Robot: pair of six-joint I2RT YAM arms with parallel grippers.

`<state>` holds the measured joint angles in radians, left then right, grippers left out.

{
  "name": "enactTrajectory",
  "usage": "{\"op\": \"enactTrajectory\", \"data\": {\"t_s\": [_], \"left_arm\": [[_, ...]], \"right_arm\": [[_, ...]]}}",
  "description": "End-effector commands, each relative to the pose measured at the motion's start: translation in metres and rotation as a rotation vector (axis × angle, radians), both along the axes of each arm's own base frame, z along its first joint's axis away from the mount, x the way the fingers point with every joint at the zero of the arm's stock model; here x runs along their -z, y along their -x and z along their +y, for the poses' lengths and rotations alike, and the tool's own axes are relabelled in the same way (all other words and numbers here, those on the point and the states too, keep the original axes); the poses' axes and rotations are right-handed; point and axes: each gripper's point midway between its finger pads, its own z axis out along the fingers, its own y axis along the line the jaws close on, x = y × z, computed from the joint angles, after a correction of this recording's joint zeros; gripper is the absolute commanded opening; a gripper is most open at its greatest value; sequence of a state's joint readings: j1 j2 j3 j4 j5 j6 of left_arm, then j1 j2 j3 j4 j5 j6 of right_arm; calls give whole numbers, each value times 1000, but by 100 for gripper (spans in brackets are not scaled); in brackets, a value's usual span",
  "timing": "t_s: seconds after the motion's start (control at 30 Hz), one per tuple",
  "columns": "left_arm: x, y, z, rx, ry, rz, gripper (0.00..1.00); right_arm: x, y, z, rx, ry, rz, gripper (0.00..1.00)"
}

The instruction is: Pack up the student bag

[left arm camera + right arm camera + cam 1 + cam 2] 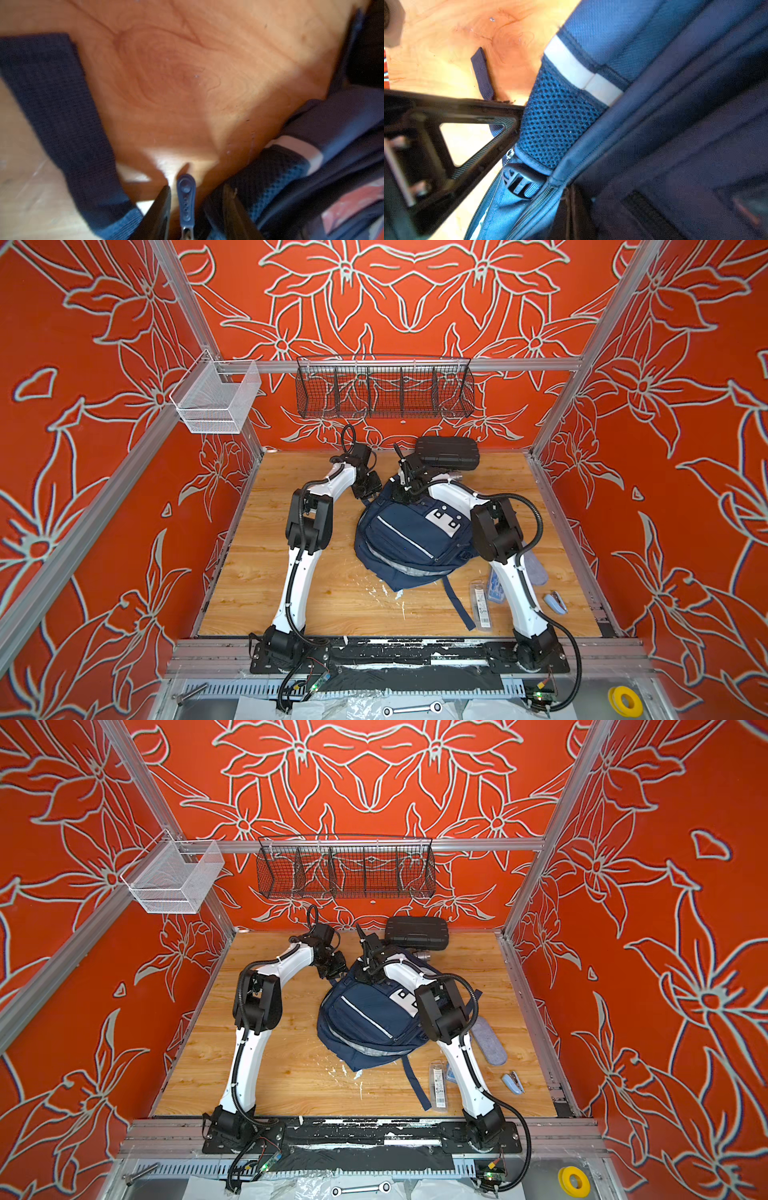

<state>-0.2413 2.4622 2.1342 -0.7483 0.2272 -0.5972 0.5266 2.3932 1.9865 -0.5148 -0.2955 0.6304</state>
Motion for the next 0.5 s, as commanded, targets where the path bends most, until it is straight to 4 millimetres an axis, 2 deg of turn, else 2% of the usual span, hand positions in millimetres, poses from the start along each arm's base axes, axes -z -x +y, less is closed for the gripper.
{"op": "enactTrajectory", "data": {"t_s": [0.0,0.13,0.37,0.47], "left_arm": [[42,39,23,56,-227,178,38],[54,44,25,87,-289,218,31],[68,56,32,120,-344,284,27],[71,61,34,130,-352,304,16]], "right_arm": [[64,45,-8,-18,86,201,6],[62,43,-5,-21,70,194,5],[60,40,-7,-16,61,192,5],[61,39,-11,-3,63,197,5]]}}
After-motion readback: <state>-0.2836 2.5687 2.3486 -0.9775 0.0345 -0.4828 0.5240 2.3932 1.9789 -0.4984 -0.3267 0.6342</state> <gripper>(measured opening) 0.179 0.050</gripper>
